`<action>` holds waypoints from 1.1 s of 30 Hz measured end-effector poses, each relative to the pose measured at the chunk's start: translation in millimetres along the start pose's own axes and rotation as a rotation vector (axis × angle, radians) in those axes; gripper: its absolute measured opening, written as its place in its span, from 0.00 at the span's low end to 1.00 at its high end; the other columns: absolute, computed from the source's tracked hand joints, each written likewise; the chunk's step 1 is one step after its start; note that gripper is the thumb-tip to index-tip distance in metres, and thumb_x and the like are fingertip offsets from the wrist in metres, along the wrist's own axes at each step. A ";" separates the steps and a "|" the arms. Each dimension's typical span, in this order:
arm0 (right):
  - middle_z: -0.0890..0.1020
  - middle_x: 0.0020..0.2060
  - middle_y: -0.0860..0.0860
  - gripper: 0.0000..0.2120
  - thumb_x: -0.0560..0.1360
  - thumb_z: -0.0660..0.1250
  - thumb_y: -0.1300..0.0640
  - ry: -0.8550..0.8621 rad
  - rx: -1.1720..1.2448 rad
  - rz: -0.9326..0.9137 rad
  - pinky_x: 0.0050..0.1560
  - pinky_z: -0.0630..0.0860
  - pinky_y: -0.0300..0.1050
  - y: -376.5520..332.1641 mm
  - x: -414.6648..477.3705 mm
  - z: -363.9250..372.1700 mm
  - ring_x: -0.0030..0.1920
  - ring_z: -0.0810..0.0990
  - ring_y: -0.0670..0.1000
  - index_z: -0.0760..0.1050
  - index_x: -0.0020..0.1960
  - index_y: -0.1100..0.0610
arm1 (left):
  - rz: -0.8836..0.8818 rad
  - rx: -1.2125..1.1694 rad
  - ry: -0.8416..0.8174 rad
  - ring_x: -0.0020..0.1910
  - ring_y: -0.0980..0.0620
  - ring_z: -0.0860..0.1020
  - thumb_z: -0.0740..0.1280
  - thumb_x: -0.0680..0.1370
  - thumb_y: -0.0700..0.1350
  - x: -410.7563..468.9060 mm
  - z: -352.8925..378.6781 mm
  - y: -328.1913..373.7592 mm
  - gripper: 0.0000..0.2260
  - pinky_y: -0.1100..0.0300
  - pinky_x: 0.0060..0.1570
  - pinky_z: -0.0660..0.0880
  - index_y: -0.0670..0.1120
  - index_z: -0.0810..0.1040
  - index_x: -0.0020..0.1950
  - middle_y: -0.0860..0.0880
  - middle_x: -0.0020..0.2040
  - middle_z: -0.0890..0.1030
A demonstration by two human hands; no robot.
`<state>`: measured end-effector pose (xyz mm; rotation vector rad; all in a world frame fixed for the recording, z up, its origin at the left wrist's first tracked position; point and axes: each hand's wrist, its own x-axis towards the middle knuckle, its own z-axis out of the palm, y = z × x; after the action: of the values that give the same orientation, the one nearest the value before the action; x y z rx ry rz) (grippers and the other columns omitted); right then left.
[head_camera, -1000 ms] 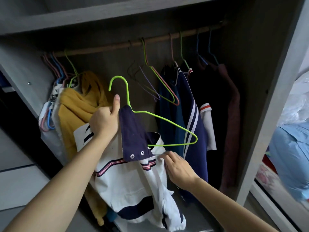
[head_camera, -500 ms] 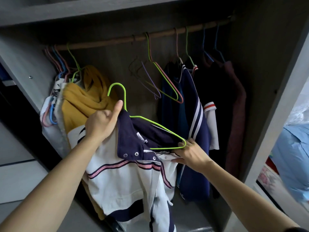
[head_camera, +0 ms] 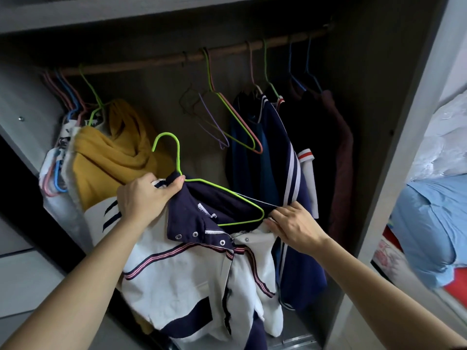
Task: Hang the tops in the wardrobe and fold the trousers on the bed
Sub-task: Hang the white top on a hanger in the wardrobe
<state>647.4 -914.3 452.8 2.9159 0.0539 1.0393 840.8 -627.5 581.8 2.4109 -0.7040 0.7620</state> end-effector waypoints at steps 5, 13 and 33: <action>0.84 0.39 0.47 0.21 0.80 0.63 0.40 -0.019 -0.009 -0.005 0.46 0.74 0.47 -3.2 6.2 -14.1 0.38 0.82 0.51 0.78 0.59 0.56 | 0.018 -0.008 0.003 0.32 0.41 0.74 0.59 0.64 0.77 -8.2 7.1 11.0 0.32 0.53 0.36 0.72 0.46 0.68 0.29 0.48 0.28 0.77; 0.81 0.33 0.51 0.15 0.82 0.61 0.49 0.160 0.213 0.088 0.43 0.76 0.50 -27.8 42.1 -39.1 0.35 0.80 0.53 0.79 0.50 0.60 | 0.116 0.027 -0.006 0.33 0.43 0.71 0.60 0.69 0.75 -17.6 13.9 21.1 0.30 0.49 0.43 0.71 0.48 0.60 0.30 0.52 0.27 0.72; 0.76 0.30 0.48 0.11 0.64 0.73 0.48 -0.973 0.102 0.567 0.34 0.74 0.41 -9.0 43.3 -49.8 0.37 0.79 0.50 0.76 0.35 0.55 | 0.120 -0.089 -0.295 0.29 0.52 0.74 0.63 0.63 0.67 -25.2 47.3 3.2 0.22 0.58 0.27 0.66 0.48 0.70 0.34 0.52 0.27 0.75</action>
<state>649.3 -901.7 518.2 3.2281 -0.7862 -0.4912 838.3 -650.3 533.3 2.4415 -0.9835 0.4117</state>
